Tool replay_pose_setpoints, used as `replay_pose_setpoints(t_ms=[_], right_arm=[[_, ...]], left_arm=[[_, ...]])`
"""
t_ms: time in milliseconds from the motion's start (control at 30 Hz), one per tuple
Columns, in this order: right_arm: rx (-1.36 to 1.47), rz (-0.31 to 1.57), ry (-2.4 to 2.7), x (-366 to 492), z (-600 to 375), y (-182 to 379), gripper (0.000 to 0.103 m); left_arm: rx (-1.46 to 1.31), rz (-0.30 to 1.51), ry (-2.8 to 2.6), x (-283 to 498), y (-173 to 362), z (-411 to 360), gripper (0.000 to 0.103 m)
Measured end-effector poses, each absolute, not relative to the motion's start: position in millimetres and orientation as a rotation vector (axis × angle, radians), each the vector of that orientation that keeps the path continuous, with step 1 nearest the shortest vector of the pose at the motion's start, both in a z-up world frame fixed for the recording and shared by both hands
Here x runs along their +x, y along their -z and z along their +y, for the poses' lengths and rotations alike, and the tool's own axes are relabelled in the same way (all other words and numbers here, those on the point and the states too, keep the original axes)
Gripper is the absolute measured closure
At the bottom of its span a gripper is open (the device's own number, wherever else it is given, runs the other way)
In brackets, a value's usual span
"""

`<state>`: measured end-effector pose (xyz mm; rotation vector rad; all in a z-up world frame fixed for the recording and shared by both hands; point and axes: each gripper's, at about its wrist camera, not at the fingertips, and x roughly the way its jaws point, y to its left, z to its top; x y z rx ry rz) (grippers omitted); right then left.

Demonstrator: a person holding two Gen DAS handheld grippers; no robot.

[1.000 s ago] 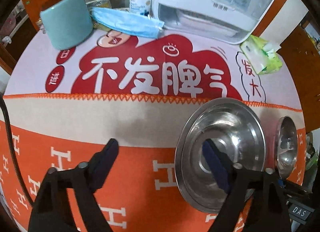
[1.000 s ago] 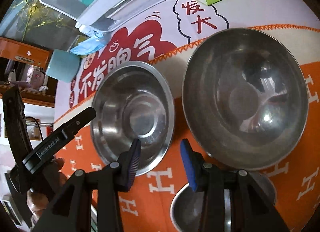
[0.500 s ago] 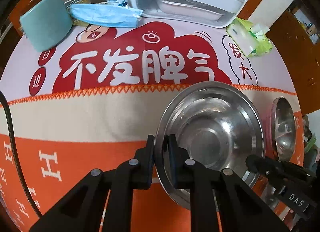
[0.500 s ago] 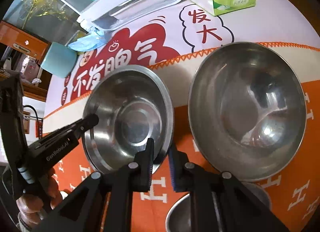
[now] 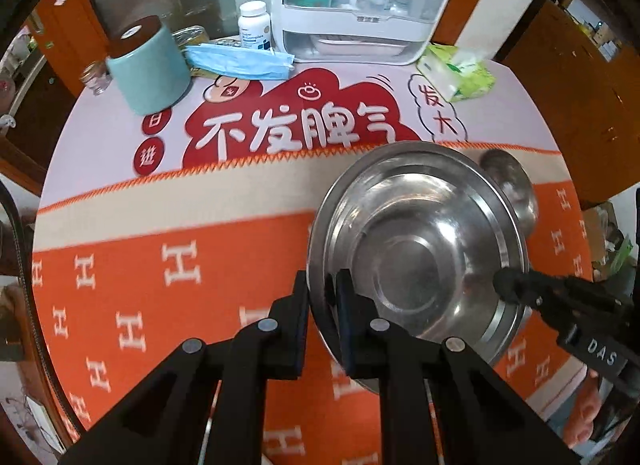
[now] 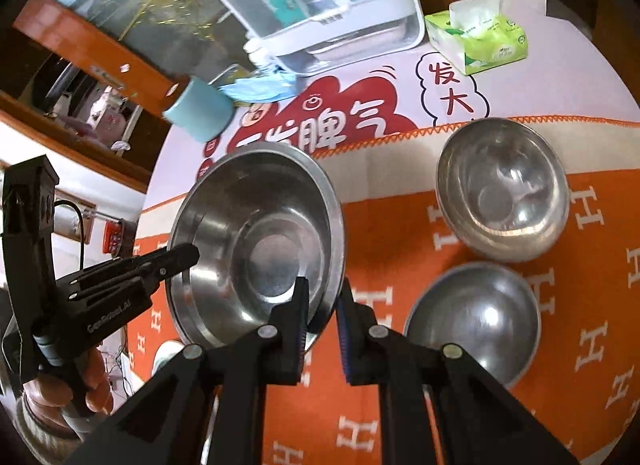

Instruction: Organize plates and bowls

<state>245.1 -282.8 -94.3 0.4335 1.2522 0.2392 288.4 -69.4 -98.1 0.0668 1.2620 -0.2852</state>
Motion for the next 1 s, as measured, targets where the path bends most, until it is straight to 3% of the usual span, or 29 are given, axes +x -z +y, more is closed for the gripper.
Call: replay_pose_setpoints(t_ms=[500, 1000], right_arm=[[0.250, 1.234, -0.244, 126, -272, 76, 0.090], [0.198, 1.287, -0.203, 49, -274, 98, 0.090]], left_arm=[[0.044, 1.302, 0.344, 140, 113, -67, 0.089], [0.086, 1.314, 0.414, 74, 147, -78, 0.088]])
